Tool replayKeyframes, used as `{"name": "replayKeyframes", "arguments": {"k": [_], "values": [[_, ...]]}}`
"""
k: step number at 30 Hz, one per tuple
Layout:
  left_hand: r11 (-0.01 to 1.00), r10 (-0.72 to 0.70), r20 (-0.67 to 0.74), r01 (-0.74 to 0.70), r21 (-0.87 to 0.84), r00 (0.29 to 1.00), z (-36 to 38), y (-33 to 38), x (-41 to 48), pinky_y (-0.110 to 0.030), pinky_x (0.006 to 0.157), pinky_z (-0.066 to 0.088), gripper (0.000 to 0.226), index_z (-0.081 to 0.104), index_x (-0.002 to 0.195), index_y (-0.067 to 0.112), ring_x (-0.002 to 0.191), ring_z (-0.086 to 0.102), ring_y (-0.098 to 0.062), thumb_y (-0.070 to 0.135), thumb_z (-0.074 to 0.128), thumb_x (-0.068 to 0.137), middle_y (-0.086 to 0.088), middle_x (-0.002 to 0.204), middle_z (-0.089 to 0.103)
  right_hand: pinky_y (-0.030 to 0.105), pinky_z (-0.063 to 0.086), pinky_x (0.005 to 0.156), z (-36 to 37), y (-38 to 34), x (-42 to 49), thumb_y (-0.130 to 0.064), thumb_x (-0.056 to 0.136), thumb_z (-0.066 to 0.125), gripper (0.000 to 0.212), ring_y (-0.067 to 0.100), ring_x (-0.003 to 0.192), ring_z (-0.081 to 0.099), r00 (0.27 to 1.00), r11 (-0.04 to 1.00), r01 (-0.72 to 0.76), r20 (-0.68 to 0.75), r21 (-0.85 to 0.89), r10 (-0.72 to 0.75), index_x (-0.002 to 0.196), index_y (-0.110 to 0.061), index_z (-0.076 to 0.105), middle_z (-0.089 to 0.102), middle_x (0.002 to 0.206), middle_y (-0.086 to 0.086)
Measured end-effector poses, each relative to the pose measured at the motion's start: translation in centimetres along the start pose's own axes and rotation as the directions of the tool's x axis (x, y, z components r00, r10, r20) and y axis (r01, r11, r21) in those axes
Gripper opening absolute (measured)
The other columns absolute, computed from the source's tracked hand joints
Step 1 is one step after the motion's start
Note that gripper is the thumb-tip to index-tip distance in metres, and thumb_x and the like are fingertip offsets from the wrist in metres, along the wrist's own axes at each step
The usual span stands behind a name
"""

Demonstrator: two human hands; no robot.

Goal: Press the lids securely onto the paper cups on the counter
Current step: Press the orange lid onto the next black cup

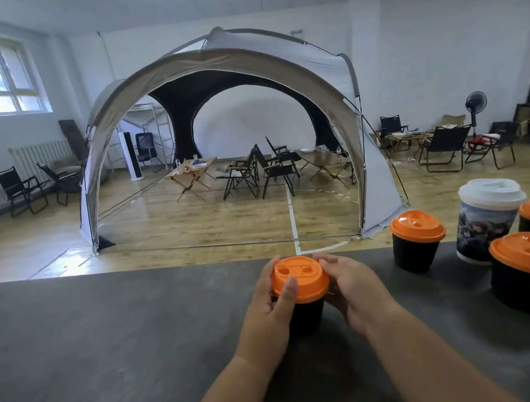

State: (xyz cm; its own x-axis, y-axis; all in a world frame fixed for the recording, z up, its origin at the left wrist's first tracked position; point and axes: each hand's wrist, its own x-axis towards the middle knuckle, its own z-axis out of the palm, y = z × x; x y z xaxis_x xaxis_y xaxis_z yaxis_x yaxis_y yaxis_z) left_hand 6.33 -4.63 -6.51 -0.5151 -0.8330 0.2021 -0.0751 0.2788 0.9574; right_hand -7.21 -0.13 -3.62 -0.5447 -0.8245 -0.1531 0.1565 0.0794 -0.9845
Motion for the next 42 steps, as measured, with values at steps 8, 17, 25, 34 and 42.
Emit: {"name": "replayKeyframes", "arguments": {"k": [8,17,25,34,42], "values": [[1.0,-0.003,0.002,0.003,0.003,1.0,0.0,-0.2,0.2,-0.028,0.108,0.034,0.056,0.027,0.134,0.054,0.125,0.044,-0.008,0.064,0.042,0.081,0.016,0.134,0.044,0.041,0.043,0.11,0.1,1.6,-1.9,-0.025,0.106,0.04,0.033,0.019,0.123,0.056,0.992,0.991,0.125,0.038,-0.047,-0.123,0.136,-0.021,0.053,0.063,0.128,0.002],[1.0,0.0,-0.036,-0.001,-0.03,0.999,0.0,-0.3,0.2,-0.02,0.098,0.041,0.052,0.032,0.132,0.053,0.115,0.049,0.002,0.06,0.043,0.083,0.024,0.125,0.046,0.034,0.025,0.116,0.9,1.7,-2.7,-0.046,0.101,0.04,0.065,0.018,0.147,0.026,0.97,0.97,0.18,0.191,-0.161,-0.148,0.157,-0.033,0.01,0.028,0.159,-0.004],[0.999,-0.029,-0.03,0.028,-0.023,0.999,0.1,-0.2,-0.1,-0.025,0.107,0.031,0.058,0.021,0.138,0.054,0.129,0.038,-0.005,0.062,0.036,0.083,0.017,0.141,0.036,0.027,0.027,0.106,1.0,2.1,-2.0,-0.04,0.1,0.049,0.065,0.005,0.127,0.03,0.964,0.976,0.188,0.209,-0.108,-0.163,0.155,-0.034,0.016,0.036,0.139,-0.012],[0.993,-0.08,-0.126,0.069,-0.091,0.989,-0.4,-0.3,-0.2,-0.04,0.113,0.035,0.057,0.03,0.139,0.054,0.131,0.041,-0.01,0.063,0.029,0.083,0.014,0.141,0.041,0.025,0.049,0.083,0.7,2.0,-1.7,-0.025,0.099,0.055,0.035,0.014,0.109,0.058,0.976,0.993,0.118,0.183,0.007,-0.117,0.131,-0.027,0.042,0.058,0.119,-0.002],[0.997,-0.052,-0.289,0.065,0.036,0.956,-0.9,0.3,-0.4,-0.033,0.102,0.046,0.044,0.048,0.136,0.036,0.116,0.055,-0.008,0.048,0.041,0.095,0.013,0.123,0.058,0.031,0.049,0.09,0.4,1.9,-1.7,-0.023,0.1,0.05,0.03,0.019,0.112,0.059,0.976,0.995,0.098,0.199,-0.017,-0.092,0.13,-0.027,0.048,0.061,0.121,0.003]]}}
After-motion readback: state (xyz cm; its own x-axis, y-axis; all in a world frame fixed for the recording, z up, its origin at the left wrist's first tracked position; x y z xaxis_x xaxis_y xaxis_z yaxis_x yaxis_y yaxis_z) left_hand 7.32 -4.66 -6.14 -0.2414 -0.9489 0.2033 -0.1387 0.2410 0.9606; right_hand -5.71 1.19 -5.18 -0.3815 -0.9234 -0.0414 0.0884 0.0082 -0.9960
